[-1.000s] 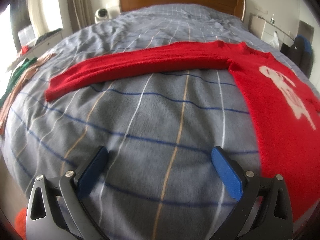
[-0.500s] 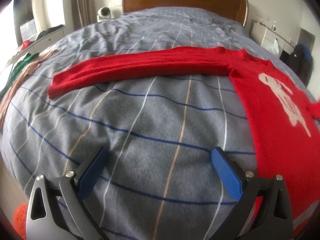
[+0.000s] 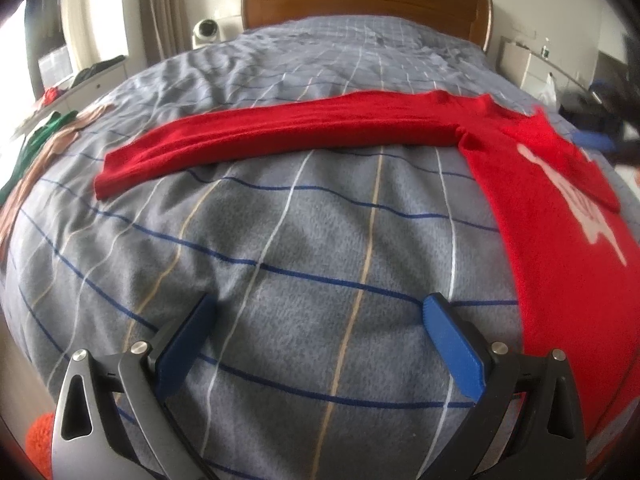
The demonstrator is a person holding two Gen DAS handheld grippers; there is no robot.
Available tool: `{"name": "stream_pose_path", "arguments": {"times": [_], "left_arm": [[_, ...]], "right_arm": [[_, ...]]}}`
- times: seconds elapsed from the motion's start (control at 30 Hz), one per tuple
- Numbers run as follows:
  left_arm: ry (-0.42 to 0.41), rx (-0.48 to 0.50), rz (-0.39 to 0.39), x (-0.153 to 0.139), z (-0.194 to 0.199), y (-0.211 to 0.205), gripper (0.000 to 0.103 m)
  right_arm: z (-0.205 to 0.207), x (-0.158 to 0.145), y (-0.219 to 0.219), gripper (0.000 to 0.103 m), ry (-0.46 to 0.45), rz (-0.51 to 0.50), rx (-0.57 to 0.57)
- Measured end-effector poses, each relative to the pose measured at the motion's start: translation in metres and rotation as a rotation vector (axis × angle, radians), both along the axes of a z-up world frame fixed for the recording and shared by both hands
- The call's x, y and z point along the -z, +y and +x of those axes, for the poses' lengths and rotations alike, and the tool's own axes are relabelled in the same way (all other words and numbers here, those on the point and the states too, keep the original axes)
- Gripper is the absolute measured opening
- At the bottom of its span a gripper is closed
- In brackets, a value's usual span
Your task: Fold small clothes
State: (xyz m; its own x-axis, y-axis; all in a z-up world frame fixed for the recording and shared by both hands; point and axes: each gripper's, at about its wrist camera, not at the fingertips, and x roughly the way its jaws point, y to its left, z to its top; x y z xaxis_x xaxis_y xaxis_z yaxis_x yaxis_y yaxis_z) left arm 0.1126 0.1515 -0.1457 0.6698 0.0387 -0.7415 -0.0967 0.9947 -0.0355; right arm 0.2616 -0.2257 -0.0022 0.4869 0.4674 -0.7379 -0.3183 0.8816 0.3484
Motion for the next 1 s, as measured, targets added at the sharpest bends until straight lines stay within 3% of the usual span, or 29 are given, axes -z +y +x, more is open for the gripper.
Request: {"name": "stream_pose_path", "arguments": {"times": [0.07,0.13,0.3,0.4,0.47,0.57,0.67,0.77,0.83,0.9,1.0], "left_arm": [[0.0,-0.003,0.001,0.0,0.0,0.0,0.103],[-0.001,-0.008,0.002,0.0,0.0,-0.001,0.103],[-0.008,-0.021,0.009,0.002,0.001,-0.003,0.103],[-0.014,-0.032,0.023,0.003,0.002,-0.006,0.103],[-0.017,-0.041,0.027,0.003,0.003,-0.006,0.103],[-0.024,-0.05,0.036,0.004,0.002,-0.008,0.103],[-0.029,-0.046,0.035,0.004,0.0,-0.007,0.103],[-0.028,-0.041,0.032,0.004,-0.001,-0.006,0.103],[-0.026,-0.039,0.031,0.003,-0.001,-0.005,0.103],[-0.021,-0.035,0.026,0.003,0.0,-0.005,0.103],[-0.017,-0.032,0.022,0.003,0.001,-0.004,0.103]], "right_arm": [[-0.022,0.004,-0.012,0.082,-0.014,-0.019,-0.022],[-0.047,0.001,-0.051,0.082,-0.046,-0.034,0.01],[-0.087,-0.004,-0.145,0.085,-0.121,-0.173,0.21],[-0.102,-0.002,-0.204,0.085,-0.093,-0.262,0.339],[-0.105,-0.005,-0.22,0.085,-0.062,-0.232,0.37],[-0.095,-0.015,-0.205,0.085,-0.057,-0.203,0.378],[-0.056,-0.016,-0.15,0.085,-0.056,-0.353,0.355],[0.002,0.006,-0.09,0.085,-0.013,-0.558,0.276],[0.027,0.018,-0.068,0.085,0.007,-0.633,0.281],[0.044,0.029,-0.05,0.085,0.024,-0.643,0.292],[0.049,0.029,-0.009,0.084,-0.003,-0.514,0.194]]}}
